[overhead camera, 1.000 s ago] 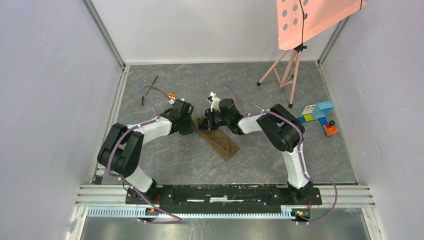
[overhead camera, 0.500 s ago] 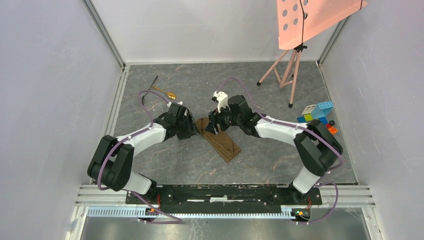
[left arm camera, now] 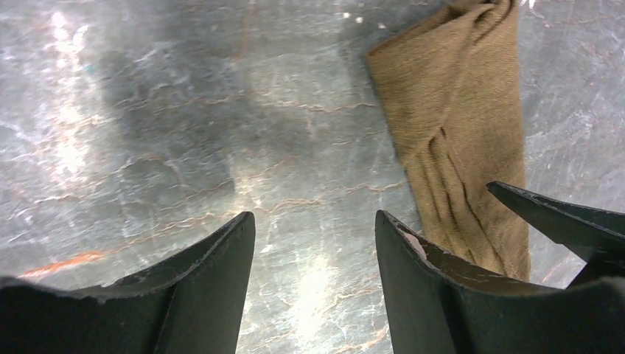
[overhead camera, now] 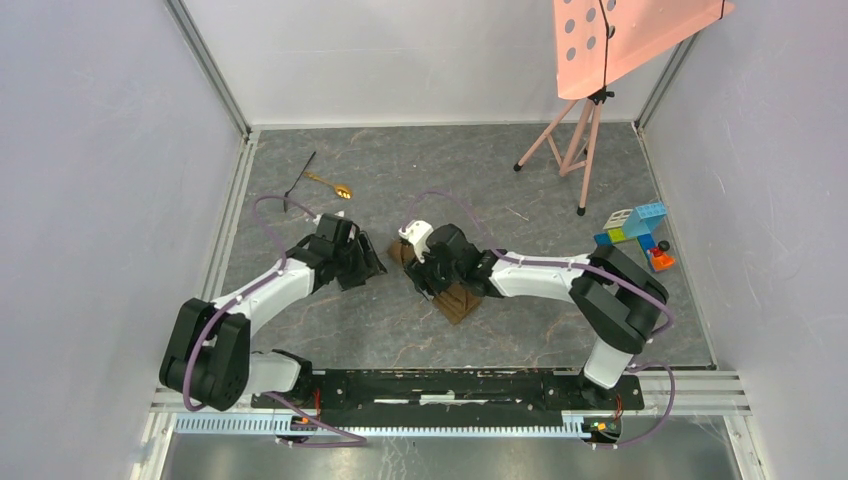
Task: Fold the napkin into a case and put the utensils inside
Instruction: Pick up the smaller rectangle-folded napkin from the center of the board, then turn over the smaller rectangle-folded napkin at the center of the board.
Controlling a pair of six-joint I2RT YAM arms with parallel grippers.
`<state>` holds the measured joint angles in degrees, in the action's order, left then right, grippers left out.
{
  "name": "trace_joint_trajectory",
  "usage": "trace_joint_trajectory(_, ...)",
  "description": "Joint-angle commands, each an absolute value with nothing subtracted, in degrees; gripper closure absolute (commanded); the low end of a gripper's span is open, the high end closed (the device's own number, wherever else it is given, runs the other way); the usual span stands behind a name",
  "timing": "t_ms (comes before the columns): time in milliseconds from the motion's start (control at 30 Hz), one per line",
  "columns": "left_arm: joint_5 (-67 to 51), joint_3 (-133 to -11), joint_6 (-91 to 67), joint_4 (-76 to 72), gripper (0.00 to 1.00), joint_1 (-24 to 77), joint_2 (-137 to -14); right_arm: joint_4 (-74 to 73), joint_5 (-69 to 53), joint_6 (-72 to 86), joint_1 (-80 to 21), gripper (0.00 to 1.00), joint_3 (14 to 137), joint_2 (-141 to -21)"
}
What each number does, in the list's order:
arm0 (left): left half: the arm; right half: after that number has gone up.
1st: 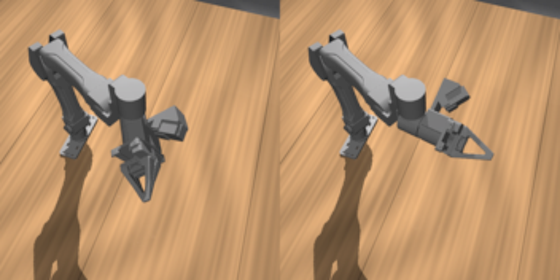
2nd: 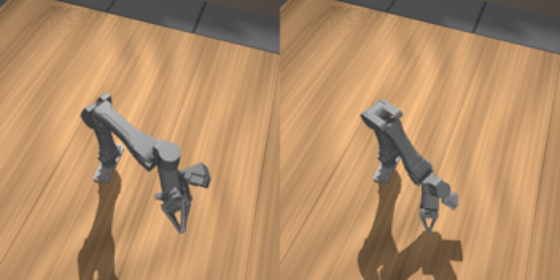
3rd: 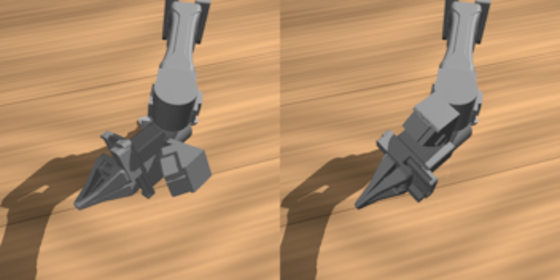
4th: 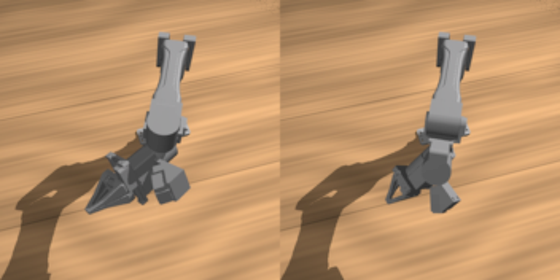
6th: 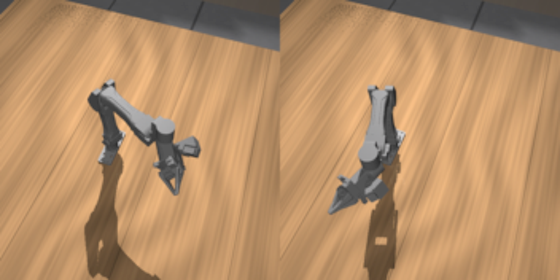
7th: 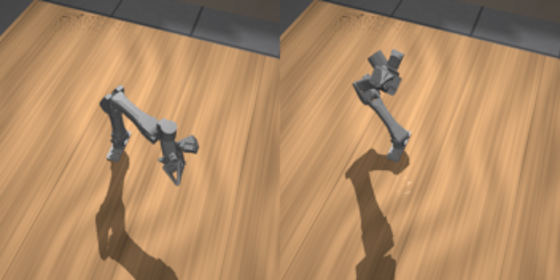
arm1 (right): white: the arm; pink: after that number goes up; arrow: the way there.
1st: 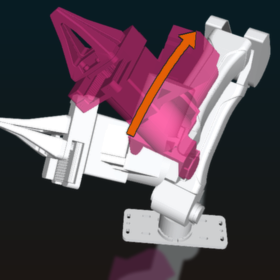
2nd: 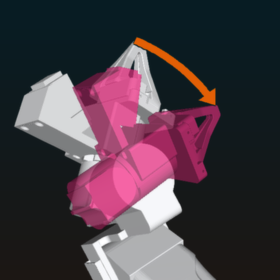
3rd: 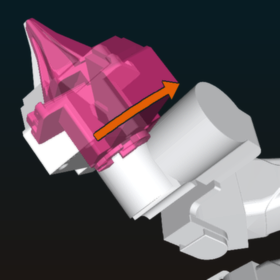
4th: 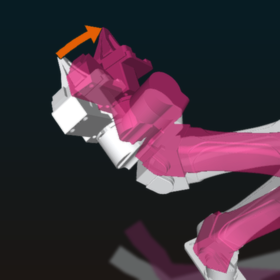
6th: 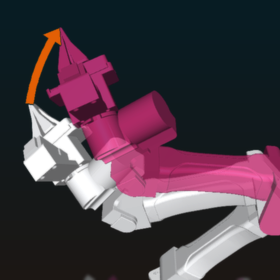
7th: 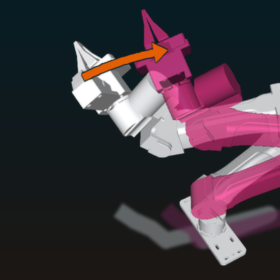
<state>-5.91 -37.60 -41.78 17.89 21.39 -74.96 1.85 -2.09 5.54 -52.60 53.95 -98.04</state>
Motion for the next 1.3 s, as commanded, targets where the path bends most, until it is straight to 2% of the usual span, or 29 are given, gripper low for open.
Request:
trace_joint_trajectory(0, -5.3, -35.3, -44.5, 18.5, 0.32, 19.8, -72.4, 1.4, 4.1, 3.9, -54.2, 0.35, 56.5, -100.3)
trace_joint_trajectory(200, -5.6, -34.8, -44.3, 18.7, 0.32, 19.4, -71.4, 2.7, 7.1, 4.4, -56.1, 0.37, 57.8, -103.9)
trace_joint_trajectory(367, -5.2, -34.7, -44.3, 19.1, 0.32, 19.3, -70.3, 0.7, 17.0, 5.3, -59.1, 0.48, 59.4, -106.9)
trace_joint_trajectory(400, -5.2, -34.7, -44.3, 19.2, 0.32, 19.3, -70.1, 0.6, 19.3, 5.5, -59.8, 0.51, 59.3, -107.2)
trace_joint_trajectory(600, -3.0, -34.8, -44.4, 20.7, 0.32, 19.2, -67.8, 1.8, 26.8, 6.1, -61.8, 0.97, 58.6, -107.1)
trace_joint_trajectory(633, -2.1, -34.9, -44.3, 21.5, 0.32, 19.2, -67.0, 1.1, 25.4, 6.7, -61.8, 1.0, 59.4, -106.6)
trace_joint_trajectory(700, -0.2, -35.3, -43.9, 23.2, 0.32, 19.2, -64.6, 0.1, 20.2, 9.2, -61.6, 1.0, 61.1, -104.6)
trace_joint_trajectory(800, 4.8, -36.0, -42.3, 26.3, 0.32, 19.3, -59.5, 1.6, 3.2, 17.9, -59.2, 1.0, 61.6, -99.8)
trace_joint_trajectory(867, 7.3, -37.2, -41.1, 28.6, 0.32, 19.3, -56.2, 8.9, -11.8, 27.7, -56.2, 1.0, 58.5, -97.5)
trace_joint_trajectory(967, 9.8, -38.8, -40.2, 31.7, 0.32, 19.3, -52.7, 20.6, -24.4, 41.5, -53.7, 1.0, 54.0, -97.6)
trace_joint_trajectory(1067, 10.3, -40.7, -39.9, 33.9, 0.32, 19.3, -50.1, 38.7, -31.5, 57.4, -52.4, 1.0, 46.9, -100.5)
trace_joint_trajectory(1167, 9.8, -42.4, -39.6, 35.5, 0.32, 19.3, -48.5, 58.0, -33.4, 71.1, -51.6, 1.0, 41.9, -105.7)
trace_joint_trajectory(1267, 9.0, -43.5, -39.1, 36.4, 0.32, 19.3, -48.0, 70.0, -34.2, 76.5, -50.6, 1.0, 39.9, -111.7)
